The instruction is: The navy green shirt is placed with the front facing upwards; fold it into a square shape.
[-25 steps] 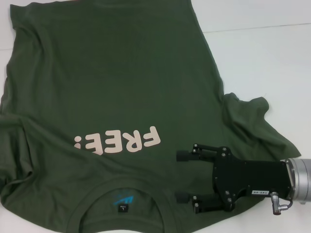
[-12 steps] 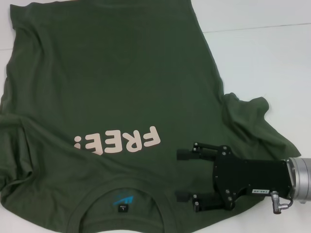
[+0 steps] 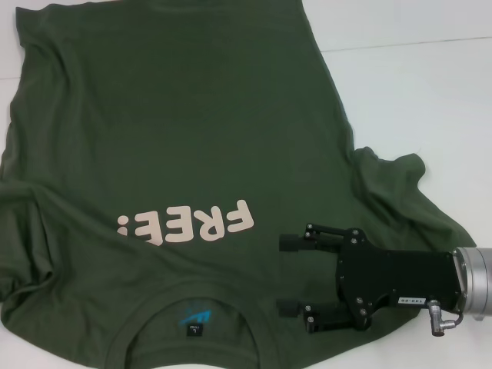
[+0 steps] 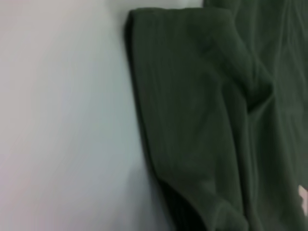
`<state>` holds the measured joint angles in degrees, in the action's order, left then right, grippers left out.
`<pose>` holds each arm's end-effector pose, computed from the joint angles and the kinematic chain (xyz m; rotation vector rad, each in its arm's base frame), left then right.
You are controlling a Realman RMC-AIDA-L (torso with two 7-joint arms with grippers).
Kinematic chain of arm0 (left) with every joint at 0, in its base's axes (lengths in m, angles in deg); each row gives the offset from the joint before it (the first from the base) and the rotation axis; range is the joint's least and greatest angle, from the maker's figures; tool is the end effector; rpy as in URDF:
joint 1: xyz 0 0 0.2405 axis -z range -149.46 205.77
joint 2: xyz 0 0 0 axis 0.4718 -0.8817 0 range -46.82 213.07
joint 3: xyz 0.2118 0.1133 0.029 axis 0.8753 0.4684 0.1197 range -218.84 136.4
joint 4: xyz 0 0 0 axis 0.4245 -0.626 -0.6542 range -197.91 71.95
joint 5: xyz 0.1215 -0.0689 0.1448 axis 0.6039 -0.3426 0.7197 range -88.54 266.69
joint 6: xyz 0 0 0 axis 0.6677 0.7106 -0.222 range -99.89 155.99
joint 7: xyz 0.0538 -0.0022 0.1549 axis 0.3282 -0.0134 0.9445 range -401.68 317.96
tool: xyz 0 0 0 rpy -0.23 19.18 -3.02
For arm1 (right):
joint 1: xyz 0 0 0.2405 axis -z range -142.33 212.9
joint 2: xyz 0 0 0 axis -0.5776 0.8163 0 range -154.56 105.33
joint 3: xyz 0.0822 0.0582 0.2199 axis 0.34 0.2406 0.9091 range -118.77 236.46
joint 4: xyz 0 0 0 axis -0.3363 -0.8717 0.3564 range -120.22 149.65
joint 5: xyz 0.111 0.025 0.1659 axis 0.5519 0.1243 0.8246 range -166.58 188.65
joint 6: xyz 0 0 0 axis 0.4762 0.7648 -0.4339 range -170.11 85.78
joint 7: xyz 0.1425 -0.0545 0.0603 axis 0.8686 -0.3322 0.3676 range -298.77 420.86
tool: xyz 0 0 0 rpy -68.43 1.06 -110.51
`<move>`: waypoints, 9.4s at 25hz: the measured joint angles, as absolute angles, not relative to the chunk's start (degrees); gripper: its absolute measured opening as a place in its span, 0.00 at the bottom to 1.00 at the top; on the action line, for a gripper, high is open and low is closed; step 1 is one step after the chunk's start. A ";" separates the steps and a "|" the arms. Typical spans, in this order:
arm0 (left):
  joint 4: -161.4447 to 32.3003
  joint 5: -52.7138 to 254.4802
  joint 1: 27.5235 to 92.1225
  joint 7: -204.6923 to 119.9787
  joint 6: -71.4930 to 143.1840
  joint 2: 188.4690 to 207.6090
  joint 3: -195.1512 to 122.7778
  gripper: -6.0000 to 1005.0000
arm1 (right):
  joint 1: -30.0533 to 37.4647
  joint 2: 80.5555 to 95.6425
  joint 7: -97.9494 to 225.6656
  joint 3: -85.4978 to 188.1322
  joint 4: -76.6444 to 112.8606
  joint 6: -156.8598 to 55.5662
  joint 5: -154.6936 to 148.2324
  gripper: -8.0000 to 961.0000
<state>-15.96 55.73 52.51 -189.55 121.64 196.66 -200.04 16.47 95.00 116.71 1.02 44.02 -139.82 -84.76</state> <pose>-0.3568 0.2720 0.0619 -1.7449 -2.2426 -0.3412 0.2408 0.2387 -0.0453 -2.8001 0.3226 1.0093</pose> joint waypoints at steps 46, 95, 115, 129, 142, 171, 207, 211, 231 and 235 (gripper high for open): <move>-17.19 44.48 56.82 -188.30 125.56 195.98 -200.48 0.04 | 16.59 95.08 116.77 1.11 43.69 -139.33 -84.76 0.92; -10.81 57.10 53.98 -191.77 121.47 195.59 -197.58 0.61 | 14.10 94.92 118.88 2.50 44.34 -136.85 -85.03 0.92; -15.31 57.75 54.15 -193.29 122.93 195.78 -198.89 0.82 | 14.23 94.83 118.88 2.51 44.33 -136.55 -85.03 0.92; -16.48 57.69 54.91 -193.30 121.38 196.42 -198.89 0.82 | 14.19 94.83 118.87 2.51 44.33 -136.56 -85.03 0.92; -17.46 57.96 55.85 -193.83 120.73 196.23 -198.46 0.82 | 14.15 94.69 118.88 2.51 44.33 -136.56 -85.03 0.92; -16.80 57.86 56.72 -193.34 121.38 195.95 -196.88 0.01 | 14.06 94.48 118.87 2.60 44.33 -136.56 -84.67 0.92; -17.45 48.57 60.21 -191.55 122.08 193.92 -197.08 0.00 | 14.09 94.84 118.87 4.08 43.83 -136.23 -84.79 0.92; -17.42 48.56 59.27 -191.70 122.17 193.37 -197.71 0.00 | 14.09 94.83 118.87 4.09 43.81 -135.73 -84.74 0.92; -14.18 48.55 57.49 -190.90 124.02 192.52 -205.98 0.00 | 14.01 94.92 118.88 4.09 43.89 -135.59 -84.67 0.92; -13.89 48.55 57.20 -190.89 124.08 192.46 -205.99 0.00 | 14.01 94.92 118.87 4.09 43.94 -135.59 -84.67 0.92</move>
